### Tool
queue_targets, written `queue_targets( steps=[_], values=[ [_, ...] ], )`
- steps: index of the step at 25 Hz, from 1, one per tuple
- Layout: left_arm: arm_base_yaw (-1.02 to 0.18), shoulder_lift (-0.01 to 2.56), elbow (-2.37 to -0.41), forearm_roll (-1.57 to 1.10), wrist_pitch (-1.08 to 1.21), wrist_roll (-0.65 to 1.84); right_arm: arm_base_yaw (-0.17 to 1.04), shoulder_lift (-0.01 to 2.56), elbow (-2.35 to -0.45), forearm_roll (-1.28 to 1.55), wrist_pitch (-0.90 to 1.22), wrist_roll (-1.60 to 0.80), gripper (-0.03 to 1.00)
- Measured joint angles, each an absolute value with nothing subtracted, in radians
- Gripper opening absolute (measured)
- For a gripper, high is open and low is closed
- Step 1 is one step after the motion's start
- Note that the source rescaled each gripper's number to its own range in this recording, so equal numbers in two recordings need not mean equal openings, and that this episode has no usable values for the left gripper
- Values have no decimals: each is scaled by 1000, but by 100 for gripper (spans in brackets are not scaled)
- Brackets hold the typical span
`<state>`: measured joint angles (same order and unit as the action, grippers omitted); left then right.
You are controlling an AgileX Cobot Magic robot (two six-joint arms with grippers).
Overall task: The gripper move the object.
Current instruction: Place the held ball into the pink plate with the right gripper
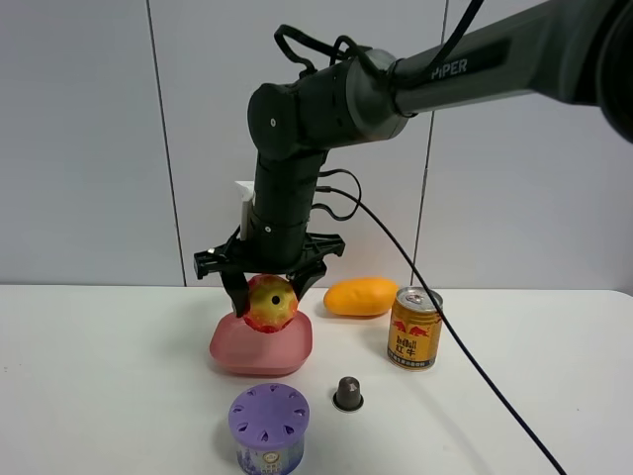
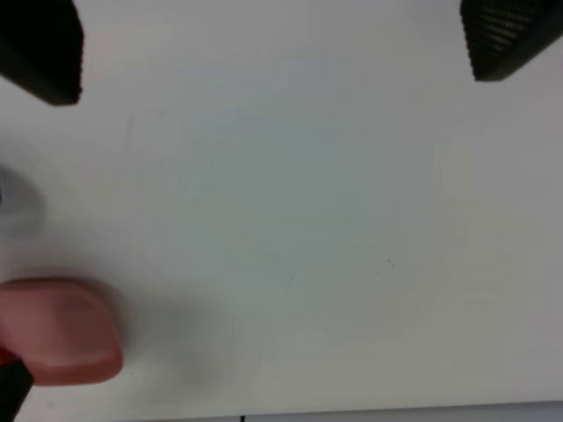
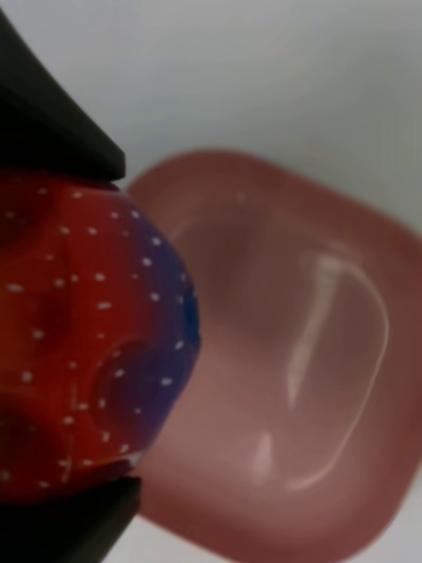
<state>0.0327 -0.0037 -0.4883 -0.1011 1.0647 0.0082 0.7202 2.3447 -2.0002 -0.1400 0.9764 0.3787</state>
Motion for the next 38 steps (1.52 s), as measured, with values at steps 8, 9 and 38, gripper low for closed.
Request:
queue_targets(
  steps=[8, 9, 38],
  values=[
    [33, -4, -488, -101, 1065, 8, 721, 2400, -2003, -174, 884, 388, 0],
    [33, -4, -488, -101, 1065, 8, 722, 2408, -2003, -181, 869, 389, 0],
    [33, -4, -488, -101, 1065, 8, 722, 2442, -2003, -249, 753, 345, 0]
  ],
)
